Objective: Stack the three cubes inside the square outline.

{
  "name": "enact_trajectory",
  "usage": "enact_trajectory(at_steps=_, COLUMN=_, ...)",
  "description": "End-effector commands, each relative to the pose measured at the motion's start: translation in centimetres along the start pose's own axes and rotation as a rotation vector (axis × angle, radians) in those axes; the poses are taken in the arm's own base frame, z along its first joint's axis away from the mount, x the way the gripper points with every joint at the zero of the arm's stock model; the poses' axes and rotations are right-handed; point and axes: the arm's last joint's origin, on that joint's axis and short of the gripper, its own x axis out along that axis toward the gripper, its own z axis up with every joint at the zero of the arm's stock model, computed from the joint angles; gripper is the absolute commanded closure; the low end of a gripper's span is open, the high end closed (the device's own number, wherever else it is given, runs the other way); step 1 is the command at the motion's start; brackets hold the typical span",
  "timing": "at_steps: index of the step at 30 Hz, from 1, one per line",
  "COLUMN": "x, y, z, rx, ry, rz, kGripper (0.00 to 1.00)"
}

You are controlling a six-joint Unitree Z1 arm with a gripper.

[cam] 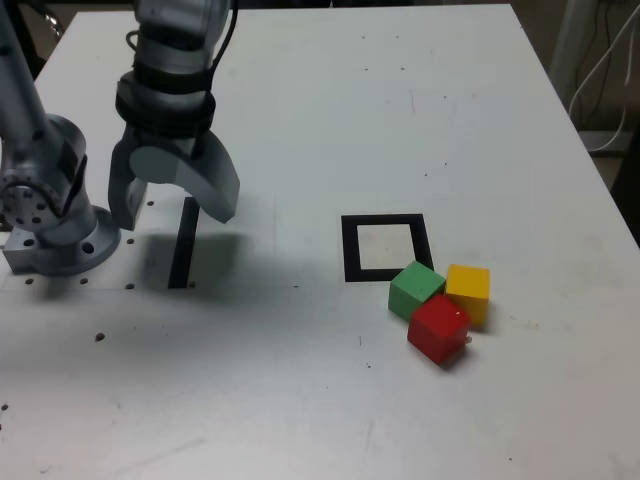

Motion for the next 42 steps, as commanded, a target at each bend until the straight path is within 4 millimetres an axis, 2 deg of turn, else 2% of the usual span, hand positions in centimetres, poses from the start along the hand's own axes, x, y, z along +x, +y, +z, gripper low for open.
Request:
enact_trajectory(at_steps=1, x=-0.1, y=-0.1, z=-0.4, rx=-0.007, ry=-0.019, rz=-0.006, kGripper=0.01)
enact_trajectory(at_steps=12, x=-0.6, y=-0.4, z=0.7, rx=0.002, ry=-0.076, rz=-0.016, kGripper=0.00)
enact_trajectory(at_steps=19, x=-3.7, y=-2.4, z=4.3, rx=0.086, ry=-0.105, rz=0.033, kGripper=0.01)
enact_trajectory(at_steps=30, x=-7.8, y=-7.5, z=7.9, rx=0.199, ry=-0.192, rz=0.069, kGripper=0.01)
enact_trajectory(at_steps=37, x=-10.0, y=-12.2, z=11.2, rx=0.301, ry=-0.193, rz=0.112, kGripper=0.01)
enact_trajectory(at_steps=42, x=-10.4, y=-15.2, z=13.6, rx=0.353, ry=-0.211, rz=0.124, kGripper=0.01)
